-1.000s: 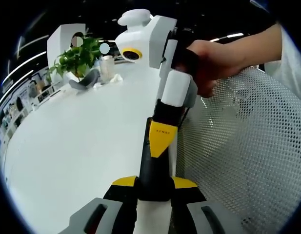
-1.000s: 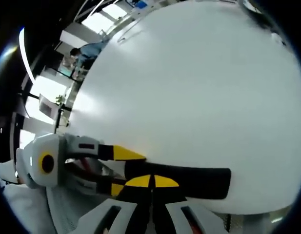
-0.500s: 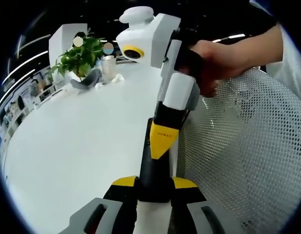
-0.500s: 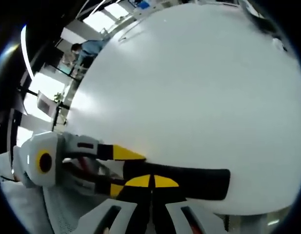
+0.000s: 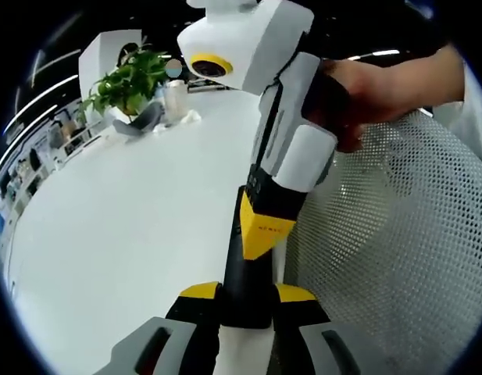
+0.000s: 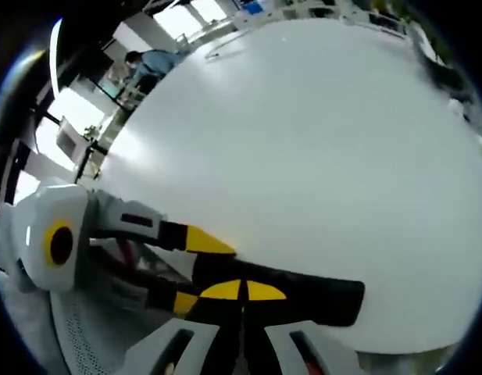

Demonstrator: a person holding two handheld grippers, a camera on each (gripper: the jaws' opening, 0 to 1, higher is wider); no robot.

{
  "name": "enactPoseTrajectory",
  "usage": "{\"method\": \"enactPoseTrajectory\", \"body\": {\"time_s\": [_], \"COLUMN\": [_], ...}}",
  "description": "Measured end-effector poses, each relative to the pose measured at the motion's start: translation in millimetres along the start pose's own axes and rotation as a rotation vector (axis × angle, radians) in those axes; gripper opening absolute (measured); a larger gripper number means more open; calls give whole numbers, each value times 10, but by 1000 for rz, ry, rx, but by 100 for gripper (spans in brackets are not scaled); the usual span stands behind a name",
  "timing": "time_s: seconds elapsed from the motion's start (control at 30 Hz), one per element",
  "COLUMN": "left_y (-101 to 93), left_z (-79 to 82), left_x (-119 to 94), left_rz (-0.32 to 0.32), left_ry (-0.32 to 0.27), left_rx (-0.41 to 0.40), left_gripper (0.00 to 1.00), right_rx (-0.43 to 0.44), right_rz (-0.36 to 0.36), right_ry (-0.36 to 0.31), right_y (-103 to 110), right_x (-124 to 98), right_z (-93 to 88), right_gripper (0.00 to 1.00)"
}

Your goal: Press the specified remote control buttons in sequence, fully releasing each button before pressing the next.

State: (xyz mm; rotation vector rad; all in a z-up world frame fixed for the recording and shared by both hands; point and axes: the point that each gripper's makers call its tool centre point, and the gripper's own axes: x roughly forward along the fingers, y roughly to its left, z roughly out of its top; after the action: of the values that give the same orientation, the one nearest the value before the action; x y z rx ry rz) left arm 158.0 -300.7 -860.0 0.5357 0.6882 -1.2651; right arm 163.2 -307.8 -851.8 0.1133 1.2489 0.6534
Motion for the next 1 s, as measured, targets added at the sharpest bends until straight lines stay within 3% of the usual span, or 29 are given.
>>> {"method": "enactPoseTrajectory", "body": {"time_s": [0.4,0.47,0.67,0.8,0.9,1.0], "left_y": [6,8,23,42,39,40], "left_z": [-6,-6,-10,-7,-16,-17], "left_x": [0,0,4,10,9,10], "left_rz": [15,29,41,37,25,17], "left_ry": [40,51,72,107,134,153], "left_rx": [-6,-19,-35,-31,-16,-13], "left_gripper": [25,25,25,25,24,24], "right_rx": [-19,-136,-91,-152,-230,-288], "right_rz": [4,-56,-32,-99,-232,-321], "right_ry": [-12,-94,-196,-325,-497,-574], "right_y": [-2,-35,23,-22,-155,-258], "right_x": [-32,-107,-333,-632,-949,-1176], "right_z": [43,212,360,493,645,670], "right_gripper": [0,0,0,0,0,0]}}
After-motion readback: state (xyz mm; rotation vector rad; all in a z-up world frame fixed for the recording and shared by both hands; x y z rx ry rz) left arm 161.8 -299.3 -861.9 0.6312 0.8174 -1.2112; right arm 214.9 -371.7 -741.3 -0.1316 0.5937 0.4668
